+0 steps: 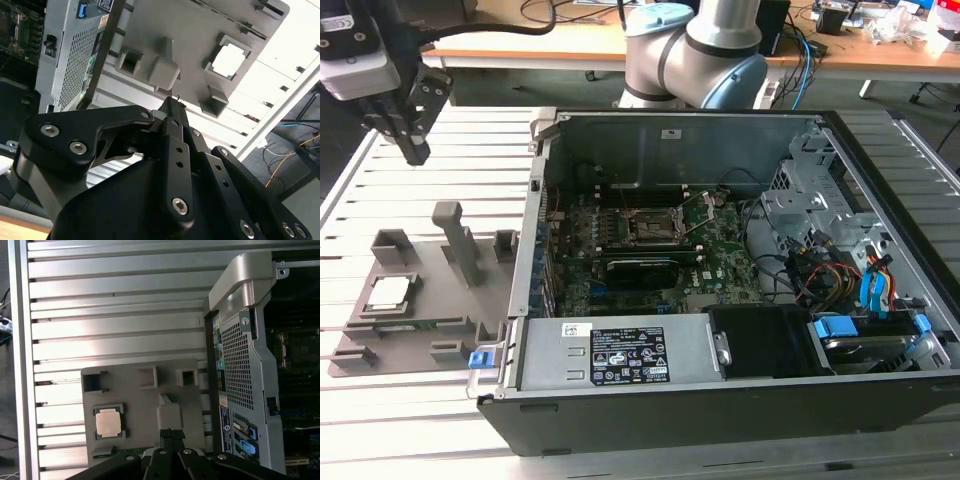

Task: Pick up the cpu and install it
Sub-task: 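Reach for the cpu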

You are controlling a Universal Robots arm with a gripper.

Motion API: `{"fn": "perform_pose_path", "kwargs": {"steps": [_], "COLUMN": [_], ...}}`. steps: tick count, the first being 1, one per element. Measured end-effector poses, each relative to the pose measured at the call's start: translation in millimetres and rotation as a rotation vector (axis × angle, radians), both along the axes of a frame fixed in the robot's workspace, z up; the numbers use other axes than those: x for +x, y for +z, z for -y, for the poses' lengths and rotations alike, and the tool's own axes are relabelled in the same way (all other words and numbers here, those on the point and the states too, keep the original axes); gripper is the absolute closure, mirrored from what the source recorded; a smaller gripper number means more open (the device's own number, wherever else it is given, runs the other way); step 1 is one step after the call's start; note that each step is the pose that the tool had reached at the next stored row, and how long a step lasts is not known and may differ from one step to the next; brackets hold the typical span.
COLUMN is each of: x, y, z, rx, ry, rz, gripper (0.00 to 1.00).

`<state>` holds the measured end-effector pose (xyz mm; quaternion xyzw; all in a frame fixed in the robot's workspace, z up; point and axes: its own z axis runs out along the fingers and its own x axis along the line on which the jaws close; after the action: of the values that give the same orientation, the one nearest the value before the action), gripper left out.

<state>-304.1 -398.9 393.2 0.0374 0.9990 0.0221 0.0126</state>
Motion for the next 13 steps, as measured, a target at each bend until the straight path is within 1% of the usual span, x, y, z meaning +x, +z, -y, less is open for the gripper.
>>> {"fn": "perform_pose_path", "kwargs": {"steps": [6, 8, 10, 13], "x": [-12.1, -20.3, -31.1, -41.6], "y": [-0.1, -0.2, -0.3, -0.4], "z": [0.0, 0.0, 0.0, 0.0], "rx": [0.0, 0.0, 0.0, 0.0], "ry": [0.0, 0.0, 0.0, 0.0], "rz": [0.0, 0.0, 0.0, 0.0], "gripper": [0.89, 0.89, 0.89, 0.89]}}
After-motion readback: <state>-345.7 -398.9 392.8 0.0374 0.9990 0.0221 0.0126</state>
